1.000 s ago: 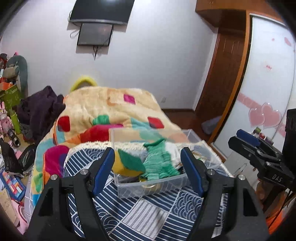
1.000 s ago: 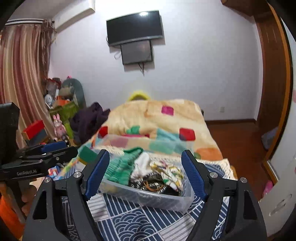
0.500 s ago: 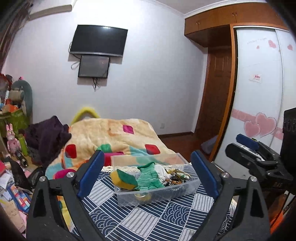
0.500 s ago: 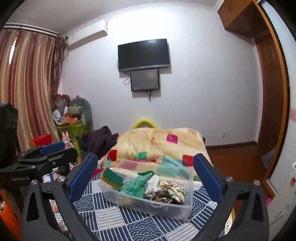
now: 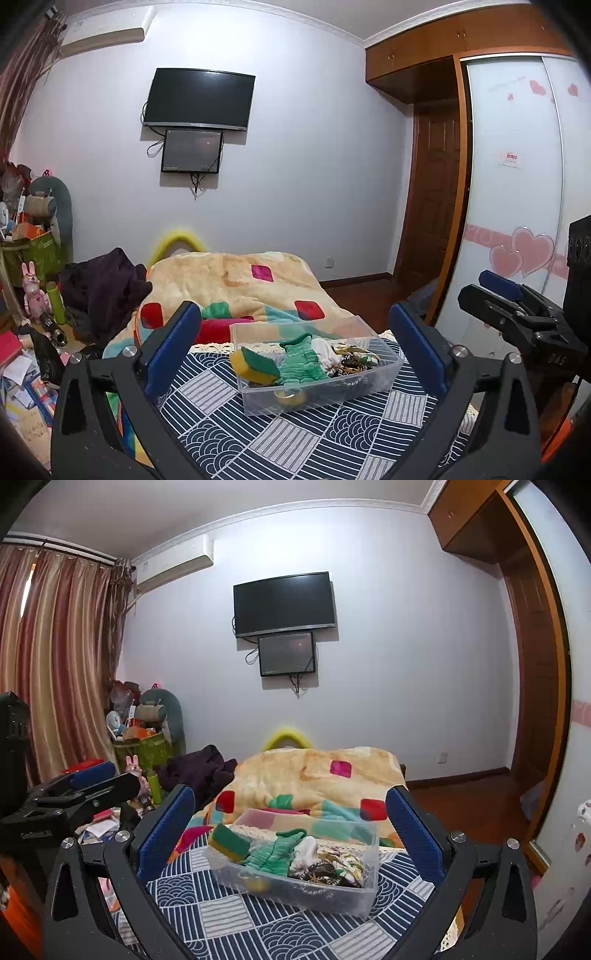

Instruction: Organize soft objects

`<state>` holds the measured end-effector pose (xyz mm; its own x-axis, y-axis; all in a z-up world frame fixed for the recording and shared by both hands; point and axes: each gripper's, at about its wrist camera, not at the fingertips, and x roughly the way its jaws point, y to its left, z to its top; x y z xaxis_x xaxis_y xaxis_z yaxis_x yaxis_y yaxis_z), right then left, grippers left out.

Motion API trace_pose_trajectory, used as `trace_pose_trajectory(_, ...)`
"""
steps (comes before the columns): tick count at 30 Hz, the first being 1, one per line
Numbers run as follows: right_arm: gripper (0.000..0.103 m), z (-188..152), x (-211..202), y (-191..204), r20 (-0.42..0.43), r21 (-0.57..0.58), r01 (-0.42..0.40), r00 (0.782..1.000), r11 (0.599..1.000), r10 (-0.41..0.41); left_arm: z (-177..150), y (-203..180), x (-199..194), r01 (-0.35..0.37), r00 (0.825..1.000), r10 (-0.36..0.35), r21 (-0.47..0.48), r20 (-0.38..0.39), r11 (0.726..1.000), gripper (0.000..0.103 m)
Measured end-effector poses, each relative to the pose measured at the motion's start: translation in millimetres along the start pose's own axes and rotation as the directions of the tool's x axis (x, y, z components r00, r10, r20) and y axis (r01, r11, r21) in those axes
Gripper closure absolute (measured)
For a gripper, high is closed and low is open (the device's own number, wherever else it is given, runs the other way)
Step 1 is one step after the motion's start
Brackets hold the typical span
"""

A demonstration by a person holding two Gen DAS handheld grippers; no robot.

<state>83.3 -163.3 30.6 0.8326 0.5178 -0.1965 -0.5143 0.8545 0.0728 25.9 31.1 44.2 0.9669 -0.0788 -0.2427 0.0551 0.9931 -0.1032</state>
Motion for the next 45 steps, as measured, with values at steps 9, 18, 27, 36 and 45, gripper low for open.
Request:
trace_pose_trajectory(9, 0.0, 0, -5, -2, 0.008, 0.009, 0.006, 1.0, 1.0, -0.006, -1, -2, 0, -0.002, 1.0, 0.002, 0.006, 0.004, 1.0, 0.0)
trace_pose_trajectory(18, 0.0, 0, -9, 4, 0.005, -0.005, 0.001, 1.0, 1.0, -0.001, -1, -1, 2, -0.005, 1.0, 0.005, -0.002, -0.001, 1.0, 0.0)
trace_pose_trajectory(27, 0.0, 1, -12, 7, 0.013, -0.018, -0.002, 1.0, 1.0, 0.003, -1, -1, 2, -0.003, 1.0, 0.003, -0.003, -0.002, 1.0, 0.0)
trace_pose_trajectory(36, 0.0, 3, -12, 11, 0.013, -0.025, -0.007, 1.0, 1.0, 0.007, -1, 0, 3, -0.004, 1.0, 0.004, -0.003, -0.003, 1.0, 0.0)
trace_pose_trajectory(45, 0.0, 3, -12, 11, 0.013, -0.022, -0.005, 1.0, 1.0, 0.005, -1, -1, 4, -0.001, 1.0, 0.001, 0.0, -0.006, 1.0, 0.0)
